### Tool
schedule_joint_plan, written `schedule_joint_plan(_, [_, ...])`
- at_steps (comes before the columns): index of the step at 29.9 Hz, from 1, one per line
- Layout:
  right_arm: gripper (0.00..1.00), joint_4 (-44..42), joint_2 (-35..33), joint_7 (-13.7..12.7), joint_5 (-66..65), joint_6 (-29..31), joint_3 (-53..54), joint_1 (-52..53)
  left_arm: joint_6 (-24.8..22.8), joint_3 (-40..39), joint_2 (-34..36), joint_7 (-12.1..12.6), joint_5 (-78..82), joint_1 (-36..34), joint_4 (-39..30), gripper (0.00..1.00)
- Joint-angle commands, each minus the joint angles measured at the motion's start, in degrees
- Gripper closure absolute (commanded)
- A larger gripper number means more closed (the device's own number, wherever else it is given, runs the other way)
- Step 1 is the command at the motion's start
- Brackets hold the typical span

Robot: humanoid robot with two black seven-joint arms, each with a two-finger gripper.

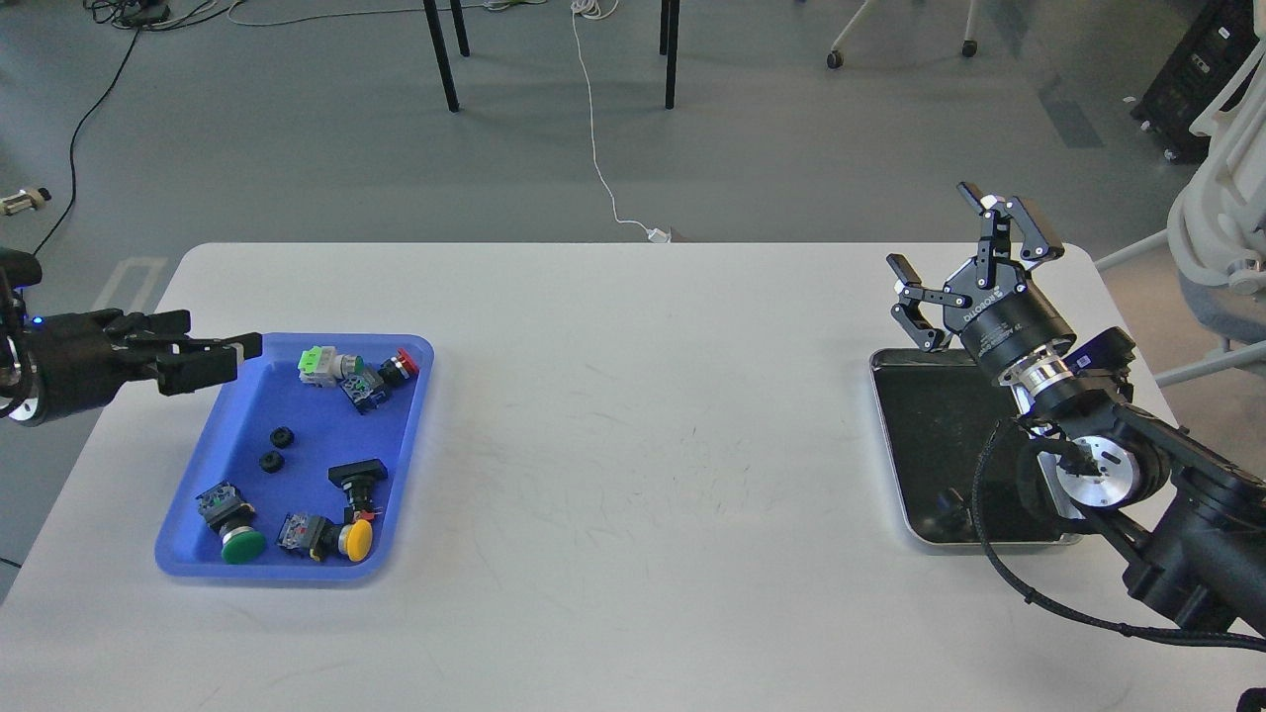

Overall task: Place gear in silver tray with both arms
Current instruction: 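Close the left gripper on a small black gear in the blue tray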

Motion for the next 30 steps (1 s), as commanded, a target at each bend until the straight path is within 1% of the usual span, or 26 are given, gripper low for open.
schedule_joint_plan(1, [0.01,0.16,0.00,0.00,-0.09,0.00,0.01,-0.02,2.54,9.27,-0.22,0.02,2.97,-4.13,2.26,0.04])
schedule_joint_plan(5, [0.01,0.25,-0.09,0.00,-0.09,0.00,0.01,-0.11,2.63,17.81,-1.27,0.02,3.15,-9.41,6.13,0.04])
schedule_joint_plan(9, [0.01,0.16,-0.09,0.00,-0.09,0.00,0.09,-0.20,2.11,22.39,-3.82,0.02,2.97,-12.58,8.85,0.05])
schedule_joint_plan(14, [0.01,0.16,0.00,0.00,-0.09,0.00,0.09,-0.20,1.93,23.01,-7.42,0.02,2.97,-12.85,11.67,0.06])
schedule_joint_plan(21, [0.01,0.34,-0.18,0.00,-0.09,0.00,0.18,-0.20,1.67,25.82,-9.01,0.02,2.80,-12.76,14.83,0.11])
schedule_joint_plan(25, [0.01,0.34,0.00,0.00,-0.09,0.00,0.18,-0.20,1.75,25.82,-10.59,0.02,2.62,-12.85,16.85,0.16])
schedule_joint_plan(28, [0.01,0.25,0.00,0.00,-0.09,0.00,0.18,-0.20,1.76,25.73,-11.12,0.02,2.62,-12.93,17.12,0.21])
schedule_joint_plan(30, [0.01,0.34,-0.09,0.00,-0.09,0.00,0.18,-0.20,1.76,25.82,-11.38,0.02,2.62,-13.28,17.12,0.21])
